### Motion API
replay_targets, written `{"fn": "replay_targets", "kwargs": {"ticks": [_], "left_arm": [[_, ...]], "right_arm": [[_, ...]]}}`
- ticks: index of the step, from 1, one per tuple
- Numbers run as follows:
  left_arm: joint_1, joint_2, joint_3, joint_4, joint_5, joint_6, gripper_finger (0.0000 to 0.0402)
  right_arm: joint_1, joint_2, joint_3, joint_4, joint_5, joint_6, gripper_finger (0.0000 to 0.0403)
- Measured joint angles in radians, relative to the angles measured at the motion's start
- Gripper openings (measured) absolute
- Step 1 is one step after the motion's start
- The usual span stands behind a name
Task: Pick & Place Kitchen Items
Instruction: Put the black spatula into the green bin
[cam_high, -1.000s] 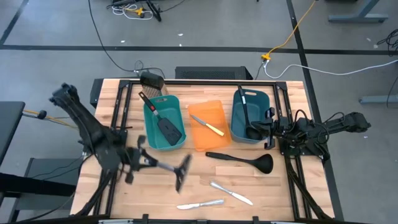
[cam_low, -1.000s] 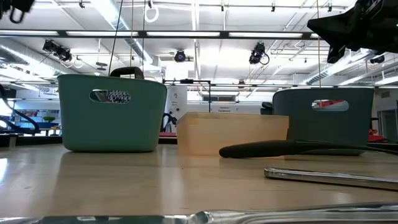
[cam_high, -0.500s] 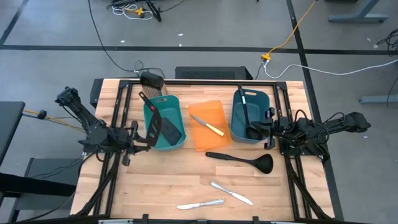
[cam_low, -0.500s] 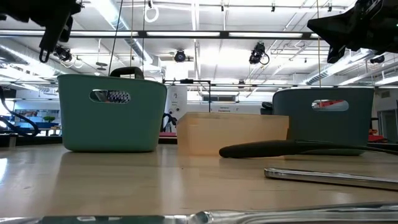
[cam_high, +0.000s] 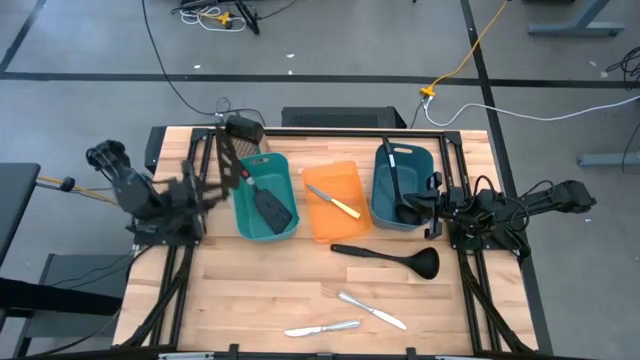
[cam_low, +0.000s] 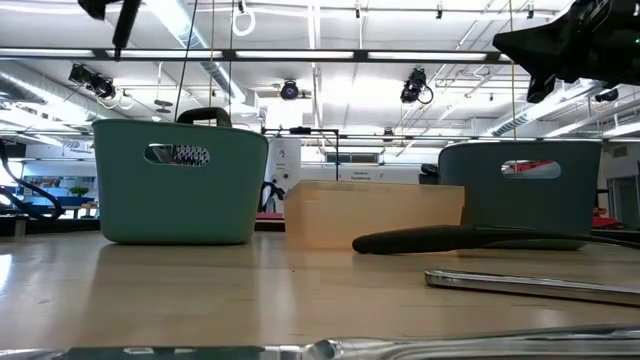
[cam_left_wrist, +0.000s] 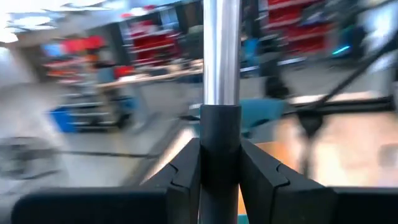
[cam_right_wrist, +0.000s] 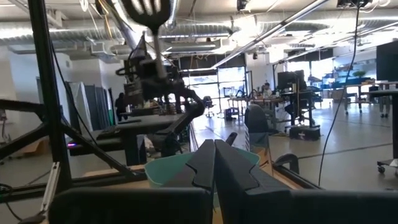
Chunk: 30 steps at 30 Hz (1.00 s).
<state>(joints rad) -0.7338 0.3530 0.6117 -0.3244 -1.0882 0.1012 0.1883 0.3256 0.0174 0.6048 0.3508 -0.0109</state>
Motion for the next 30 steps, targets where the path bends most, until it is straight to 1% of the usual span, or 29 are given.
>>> {"fn": "replay_targets", "kwargs": {"ticks": [4,7,11,16,18,20,24,27,30], "left_arm": [[0.05,0.045,0.123,-0.137,-0.104,0.056,0.0084],[0.101,0.086,0.176,-0.154,-0.171,0.135,0.0084],[0.18,0.143,0.219,-0.161,-0.242,0.232,0.0084],[0.316,0.239,0.239,-0.176,-0.287,0.377,0.0084],[0.384,0.277,0.266,-0.215,-0.262,0.404,0.0084],[0.453,0.309,0.311,-0.281,-0.18,0.385,0.0084],[0.618,0.381,0.422,-0.482,-0.023,0.335,0.0084],[0.752,0.451,0.504,-0.661,0.048,0.325,0.0084],[0.874,0.497,0.554,-0.778,0.129,0.333,0.0084]], "right_arm": [[0.0,0.0,0.0,0.0,0.0,0.004,0.0013],[0.0,0.0,0.0,0.0,0.0,0.003,0.0013],[0.0,0.0,0.0,0.0,0.0,0.003,0.0013],[0.0,0.0,0.0,0.0,0.0,0.003,0.0013],[0.0,0.0,0.0,-0.001,0.0,0.004,0.0013],[0.0,0.0,0.0,-0.001,0.0,0.007,0.0013],[0.0,0.0,0.0,-0.004,0.0,0.006,0.0013],[0.0,0.0,0.0,-0.01,0.01,0.006,0.0013],[0.0,0.0,0.0,-0.013,0.026,0.006,0.0013]]}}
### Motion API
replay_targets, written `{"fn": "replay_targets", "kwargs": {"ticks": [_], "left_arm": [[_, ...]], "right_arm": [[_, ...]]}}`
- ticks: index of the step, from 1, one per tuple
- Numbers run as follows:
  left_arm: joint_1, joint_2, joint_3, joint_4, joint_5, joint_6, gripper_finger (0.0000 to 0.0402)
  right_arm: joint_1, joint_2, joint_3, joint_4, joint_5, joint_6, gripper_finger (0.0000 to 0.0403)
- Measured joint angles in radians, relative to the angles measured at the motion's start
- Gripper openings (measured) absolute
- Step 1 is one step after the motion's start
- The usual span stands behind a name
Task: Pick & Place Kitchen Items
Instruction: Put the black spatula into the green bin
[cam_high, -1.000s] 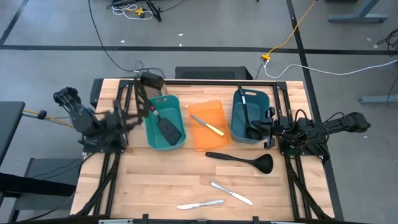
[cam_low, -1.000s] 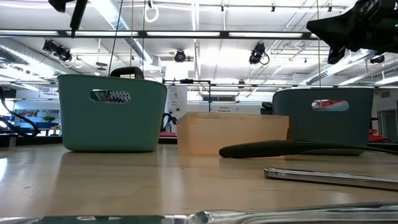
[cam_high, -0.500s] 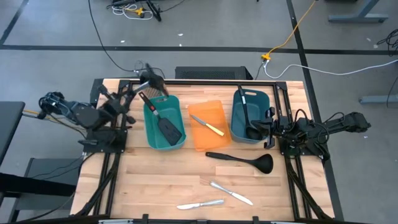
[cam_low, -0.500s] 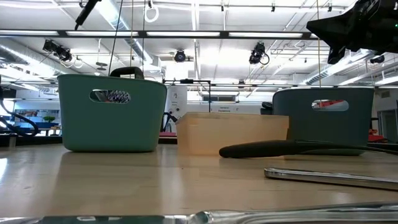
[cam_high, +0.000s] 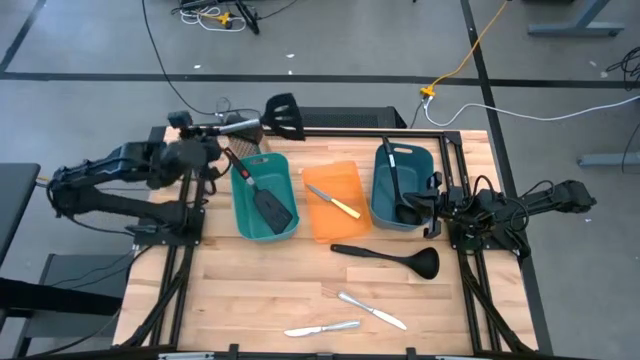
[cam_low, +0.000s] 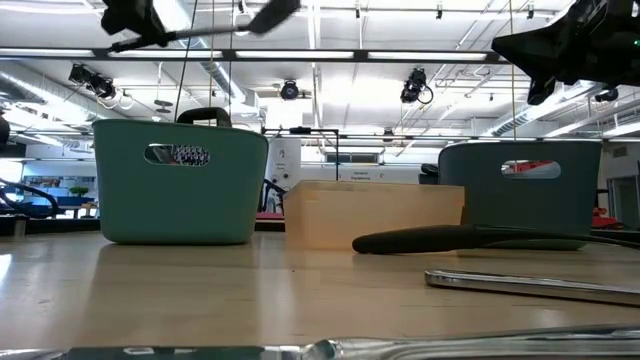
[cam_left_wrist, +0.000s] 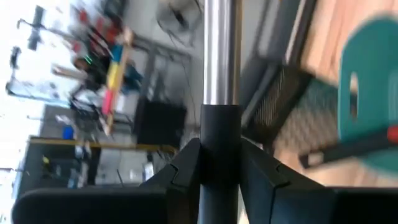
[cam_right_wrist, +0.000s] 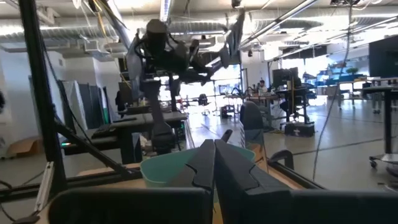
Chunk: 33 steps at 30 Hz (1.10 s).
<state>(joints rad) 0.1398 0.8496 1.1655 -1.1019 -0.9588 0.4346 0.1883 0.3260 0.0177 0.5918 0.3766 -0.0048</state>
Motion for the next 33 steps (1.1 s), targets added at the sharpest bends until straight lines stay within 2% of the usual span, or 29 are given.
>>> {"fn": "replay_targets", "kwargs": {"ticks": [3,6,15,23,29,33], "left_arm": [[0.087,0.01,0.011,-0.049,0.056,0.044,0.0084],[0.119,0.011,0.005,-0.09,0.091,0.1,0.0084],[0.12,0.007,0.004,-0.239,-0.003,0.21,0.0084],[0.029,0.025,0.004,-0.245,0.012,0.232,0.0084],[-0.053,0.093,0.004,-0.369,0.009,0.184,0.0084],[-0.116,0.142,0.003,-0.447,-0.035,0.102,0.0084]], "right_arm": [[0.0,0.0,0.0,-0.007,0.007,-0.003,0.0013],[0.0,0.0,0.0,-0.008,0.007,-0.003,0.0013],[0.0,0.0,0.0,-0.009,0.008,-0.004,0.0013],[0.0,0.0,0.0,-0.009,0.008,-0.004,0.0013],[0.0,0.0,0.0,-0.009,0.008,-0.004,0.0013],[0.0,0.0,0.0,-0.009,0.008,-0.004,0.0013]]}}
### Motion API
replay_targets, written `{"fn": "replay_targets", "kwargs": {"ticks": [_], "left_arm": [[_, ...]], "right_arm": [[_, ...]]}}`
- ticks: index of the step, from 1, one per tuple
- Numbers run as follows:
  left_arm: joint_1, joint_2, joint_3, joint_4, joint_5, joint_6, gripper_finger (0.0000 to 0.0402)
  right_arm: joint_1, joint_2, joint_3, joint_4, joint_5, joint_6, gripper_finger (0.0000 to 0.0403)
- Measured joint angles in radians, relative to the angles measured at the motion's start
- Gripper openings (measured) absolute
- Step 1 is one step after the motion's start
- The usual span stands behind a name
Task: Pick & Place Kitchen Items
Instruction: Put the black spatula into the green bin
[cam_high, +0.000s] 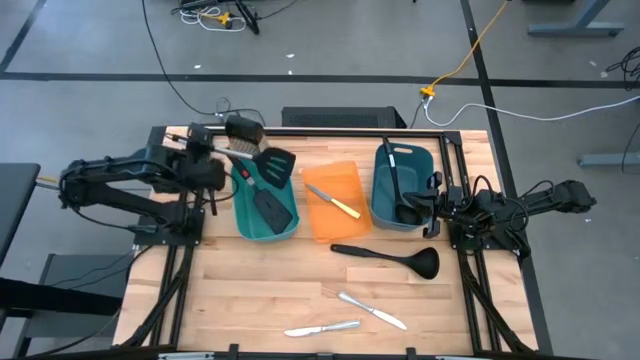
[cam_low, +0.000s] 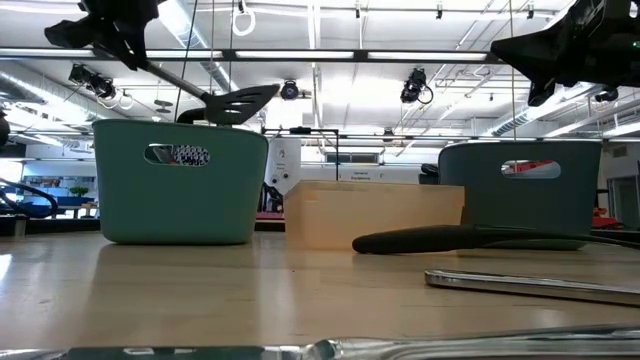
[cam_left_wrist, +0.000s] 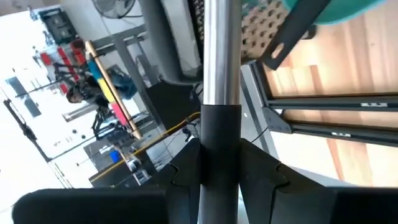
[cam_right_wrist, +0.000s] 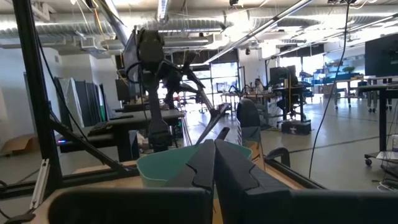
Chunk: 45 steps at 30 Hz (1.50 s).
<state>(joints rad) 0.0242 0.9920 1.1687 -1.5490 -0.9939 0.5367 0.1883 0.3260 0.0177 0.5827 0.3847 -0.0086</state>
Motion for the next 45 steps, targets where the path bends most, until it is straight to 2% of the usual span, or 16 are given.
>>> {"fn": "replay_targets", "kwargs": {"ticks": [6,10,16,22,27,38,45], "left_arm": [[-0.106,0.059,0.0,-0.021,0.002,-0.032,0.0084],[-0.136,0.108,0.0,-0.021,0.008,-0.024,0.0084],[-0.136,0.172,-0.008,-0.02,0.061,-0.001,0.0084],[-0.121,0.18,-0.099,-0.023,0.118,0.028,0.0084],[-0.122,0.18,-0.145,-0.017,0.123,0.029,0.0084],[-0.098,0.18,-0.23,0.225,0.124,0.223,0.0084],[-0.073,0.18,-0.287,0.279,0.115,0.309,0.0084]], "right_arm": [[0.0,0.0,0.0,0.0,0.0,0.0,0.0013],[0.0,0.0,0.0,0.0,0.0,0.0,0.0013],[0.0,0.0,0.0,0.0,0.0,0.0,0.0013],[0.0,0.0,0.0,0.0,-0.002,0.0,0.0013],[0.0,0.0,0.0,0.0,-0.005,0.0,0.0013],[0.0,0.0,0.0,0.0,0.0,0.005,0.0013],[0.0,0.0,0.0,0.0,0.0,0.008,0.0013]]}}
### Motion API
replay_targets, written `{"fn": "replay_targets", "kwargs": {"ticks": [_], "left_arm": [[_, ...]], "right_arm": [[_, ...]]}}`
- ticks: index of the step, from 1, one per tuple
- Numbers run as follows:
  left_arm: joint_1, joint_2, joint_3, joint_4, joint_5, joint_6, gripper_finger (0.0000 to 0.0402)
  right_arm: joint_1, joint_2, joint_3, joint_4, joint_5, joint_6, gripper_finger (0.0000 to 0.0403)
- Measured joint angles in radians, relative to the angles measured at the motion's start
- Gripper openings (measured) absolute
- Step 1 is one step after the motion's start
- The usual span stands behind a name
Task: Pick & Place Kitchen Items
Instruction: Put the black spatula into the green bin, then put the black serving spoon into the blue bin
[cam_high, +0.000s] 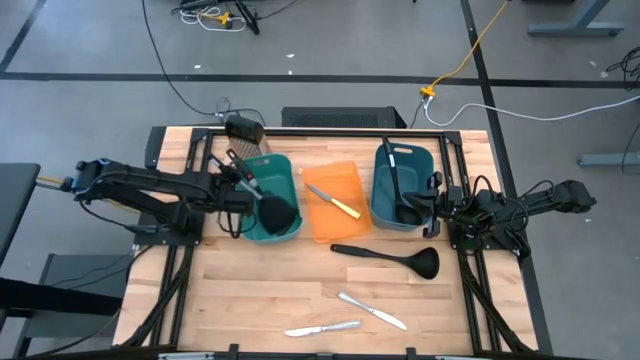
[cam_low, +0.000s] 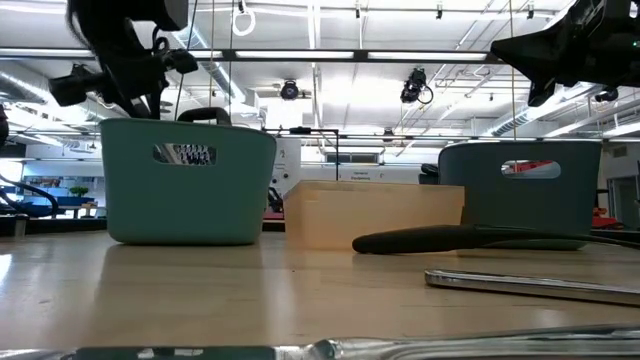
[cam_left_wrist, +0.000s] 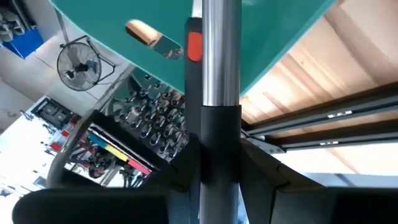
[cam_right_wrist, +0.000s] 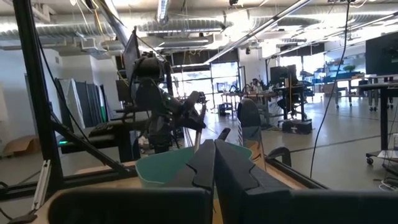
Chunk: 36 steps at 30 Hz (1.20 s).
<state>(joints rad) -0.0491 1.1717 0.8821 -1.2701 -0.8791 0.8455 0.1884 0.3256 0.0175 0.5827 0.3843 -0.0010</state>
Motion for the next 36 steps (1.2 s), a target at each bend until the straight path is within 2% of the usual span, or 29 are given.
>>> {"fn": "replay_targets", "kwargs": {"ticks": [8,21,27,29,32,36], "left_arm": [[0.051,0.0,-0.026,0.047,0.014,0.065,0.0084],[0.238,0.0,-0.026,0.176,0.202,0.283,0.0084],[0.312,0.0,-0.026,0.184,0.282,0.296,0.0084],[0.324,0.0,-0.026,0.187,0.284,0.292,0.01],[0.328,0.0,-0.026,0.185,0.252,0.292,0.0151],[0.319,0.0,-0.026,0.185,0.123,0.288,0.0198]], "right_arm": [[0.0,0.0,0.0,0.0,0.0,-0.007,0.0013],[0.0,0.0,0.0,0.0,0.0,-0.006,0.0013],[0.0,0.0,0.0,0.0,0.0,-0.007,0.0013],[0.0,0.0,0.0,0.0,0.0,-0.007,0.0013],[0.0,0.0,0.0,0.0,0.0,-0.007,0.0013],[0.0,0.0,0.0,0.0,0.0,-0.007,0.0013]]}}
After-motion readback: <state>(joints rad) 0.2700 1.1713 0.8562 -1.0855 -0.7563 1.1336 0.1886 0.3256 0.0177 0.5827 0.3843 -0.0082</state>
